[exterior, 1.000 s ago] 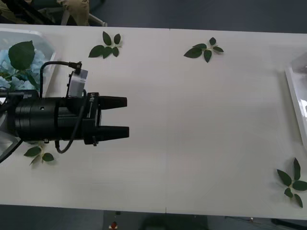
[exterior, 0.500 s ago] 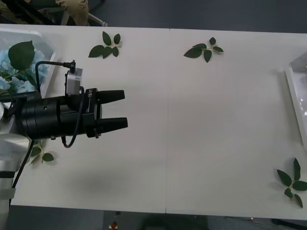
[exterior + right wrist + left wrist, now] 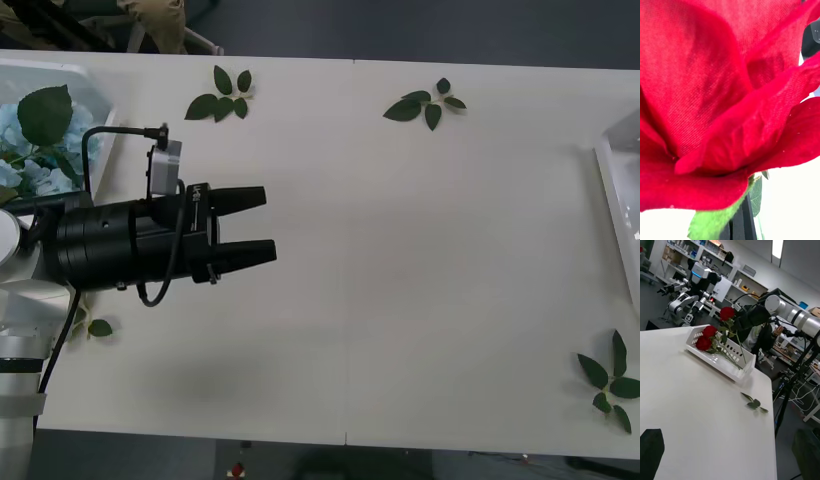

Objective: Put the red flowers into the right box and the blue flowers into the left box

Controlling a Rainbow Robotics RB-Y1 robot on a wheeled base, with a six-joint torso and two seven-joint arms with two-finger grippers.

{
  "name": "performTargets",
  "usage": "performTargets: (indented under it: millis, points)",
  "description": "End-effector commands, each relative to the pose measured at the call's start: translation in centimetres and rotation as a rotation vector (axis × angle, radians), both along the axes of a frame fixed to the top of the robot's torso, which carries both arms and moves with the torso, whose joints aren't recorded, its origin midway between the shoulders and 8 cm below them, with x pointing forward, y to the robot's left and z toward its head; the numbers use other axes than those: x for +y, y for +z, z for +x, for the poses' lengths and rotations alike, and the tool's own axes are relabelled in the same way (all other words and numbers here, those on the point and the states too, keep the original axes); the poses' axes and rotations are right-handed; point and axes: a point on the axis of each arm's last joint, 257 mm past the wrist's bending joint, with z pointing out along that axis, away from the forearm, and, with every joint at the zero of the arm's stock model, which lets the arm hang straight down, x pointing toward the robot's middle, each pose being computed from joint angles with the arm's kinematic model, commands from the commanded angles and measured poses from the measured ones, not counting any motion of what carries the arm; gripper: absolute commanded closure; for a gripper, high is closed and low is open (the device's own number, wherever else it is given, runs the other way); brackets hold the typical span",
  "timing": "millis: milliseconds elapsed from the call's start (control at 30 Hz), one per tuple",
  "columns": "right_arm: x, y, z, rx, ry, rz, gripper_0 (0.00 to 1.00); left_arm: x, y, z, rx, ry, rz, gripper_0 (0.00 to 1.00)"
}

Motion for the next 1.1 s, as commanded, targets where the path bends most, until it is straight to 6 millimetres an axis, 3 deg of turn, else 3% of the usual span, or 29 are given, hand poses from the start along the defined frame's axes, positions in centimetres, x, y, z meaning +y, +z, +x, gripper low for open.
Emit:
performTargets:
  millis: [33,67,100,167,567,867,1100]
  points:
    - [-1.0,3.9,0.3,-0.031,0.035,-0.086,0.46,-0.4,2.3,0.2,-0.043,0.004,-0.020,0.00]
    - [-0.9,3.9,0.3,-0.031,0.039,-0.087,0.22,-0.4,2.4,0.2,-0.044,0.004,-0.023,0.00]
    - [-0.9,3.9,0.4,-0.031,0.044,-0.090,0.06,-0.4,2.4,0.2,-0.044,0.004,-0.023,0.00]
    - [-0.8,3.9,0.4,-0.030,0.051,-0.094,0.00,-0.4,2.5,0.2,-0.043,0.001,-0.029,0.00]
    - [0.1,4.1,0.3,-0.019,0.094,-0.077,0.00,-1.1,3.0,-0.1,-0.036,-0.013,-0.062,0.00]
    - [2.5,5.1,-0.2,-0.029,0.220,-0.012,0.00,-1.1,3.0,-0.1,-0.036,-0.013,-0.062,0.00]
    - [6.1,5.2,-0.7,-0.016,0.400,0.003,0.00,-1.1,3.0,-0.1,-0.036,-0.013,-0.062,0.00]
